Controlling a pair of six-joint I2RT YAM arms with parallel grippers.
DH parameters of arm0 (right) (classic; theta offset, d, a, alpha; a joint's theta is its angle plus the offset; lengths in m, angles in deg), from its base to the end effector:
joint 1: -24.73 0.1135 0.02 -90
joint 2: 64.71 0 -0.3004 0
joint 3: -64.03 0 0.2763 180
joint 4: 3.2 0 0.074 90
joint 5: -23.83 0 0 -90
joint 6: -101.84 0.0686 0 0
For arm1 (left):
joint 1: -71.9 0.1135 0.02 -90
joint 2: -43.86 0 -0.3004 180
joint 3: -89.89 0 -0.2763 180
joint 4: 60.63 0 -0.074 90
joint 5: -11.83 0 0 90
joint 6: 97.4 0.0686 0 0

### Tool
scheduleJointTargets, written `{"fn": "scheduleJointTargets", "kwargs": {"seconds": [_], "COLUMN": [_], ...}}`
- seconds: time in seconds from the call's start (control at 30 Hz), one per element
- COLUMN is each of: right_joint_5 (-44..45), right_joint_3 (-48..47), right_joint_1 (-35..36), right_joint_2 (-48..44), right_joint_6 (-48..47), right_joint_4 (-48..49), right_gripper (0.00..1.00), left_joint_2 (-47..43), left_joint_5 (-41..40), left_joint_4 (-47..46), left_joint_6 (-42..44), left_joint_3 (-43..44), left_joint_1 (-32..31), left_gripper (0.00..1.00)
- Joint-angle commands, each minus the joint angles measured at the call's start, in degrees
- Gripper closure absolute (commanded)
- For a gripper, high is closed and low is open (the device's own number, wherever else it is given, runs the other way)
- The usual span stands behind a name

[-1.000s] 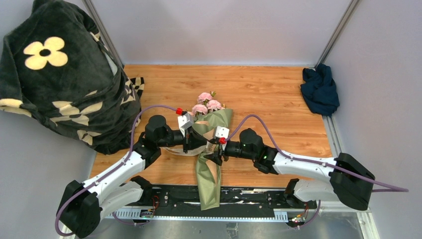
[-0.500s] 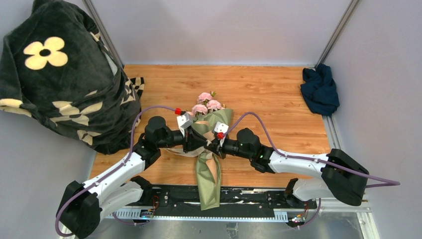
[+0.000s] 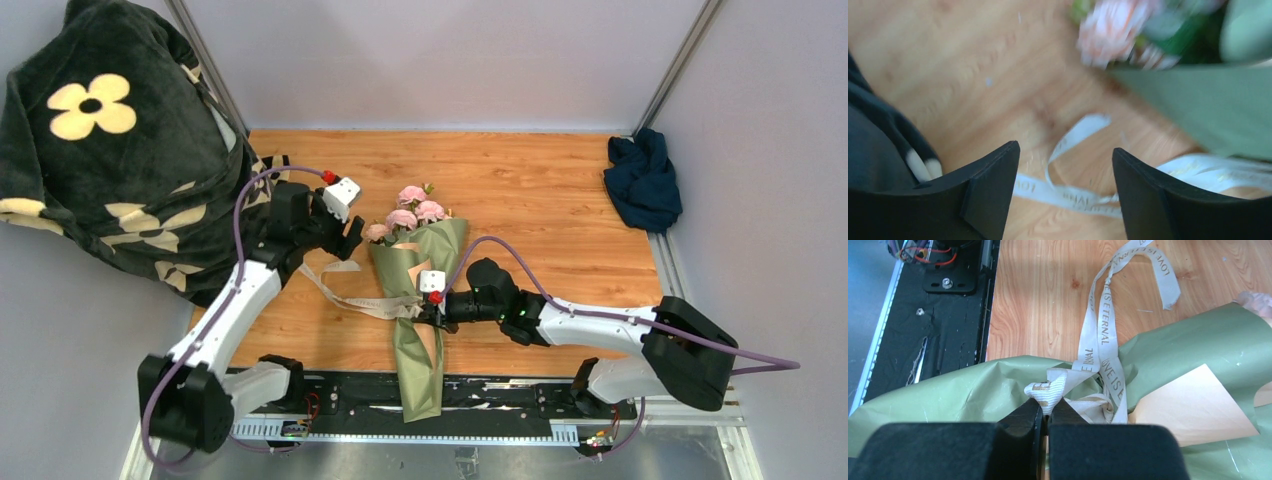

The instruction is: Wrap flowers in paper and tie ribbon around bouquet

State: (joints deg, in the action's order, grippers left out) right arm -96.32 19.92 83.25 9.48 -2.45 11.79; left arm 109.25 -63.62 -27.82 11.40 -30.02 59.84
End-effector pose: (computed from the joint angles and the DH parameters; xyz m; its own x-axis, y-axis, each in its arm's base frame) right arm 0.1304 0.2789 0.2293 0.1128 -0.2245 -0.9679 -0.9936 -0.0180 -0.1116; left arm 0.2707 -0.0755 0.2744 -0.4439 0.4138 -0.7948 0.5689 0.8154 0.1068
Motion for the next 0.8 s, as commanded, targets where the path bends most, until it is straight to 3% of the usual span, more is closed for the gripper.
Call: {"fn": "scheduleJointTargets", "kwargs": {"seconds": [0.0,0.3,0.47,0.57,0.7,0.77], "right_joint_5": [-3.0,-2.5,-2.4,-2.2,-1.5,-1.4], "right_joint_3": [-1.8,-1.8,-1.7,-1.3,-0.6,-0.6], "right_joint_1": [0.6,0.6,0.5,0.6,0.5,0.6], "right_joint_2": [0.6,-0.6,-0.9,-1.5,-3.1,-3.6], "right_joint_6": [-3.5,-6.4,-6.9,-6.7,-7.0,-7.0], "right_joint_4": [-1.5,-4.0,-4.4,-4.6,-4.6,-5.1], "right_gripper": [1.00,1.00,1.00,1.00,1.00,1.00], "left_joint_2": [6.1,19.1,23.7,26.6,31.0,28.9], "left_joint_5": [-11.2,-16.1,-15.8,-15.8,-16.4,-10.5], "left_joint_4": [12.9,8.8,7.9,9.0,13.9,17.4], "left_joint_6": [2.1,2.2,2.2,2.0,-1.9,-6.3], "left_joint_3": [-0.2,2.2,2.5,3.6,8.2,12.3], "left_joint_1": [1.1,2.0,2.7,2.7,3.5,3.7], "left_gripper": [0.21,0.19,0.28,0.46,1.00,1.00]}}
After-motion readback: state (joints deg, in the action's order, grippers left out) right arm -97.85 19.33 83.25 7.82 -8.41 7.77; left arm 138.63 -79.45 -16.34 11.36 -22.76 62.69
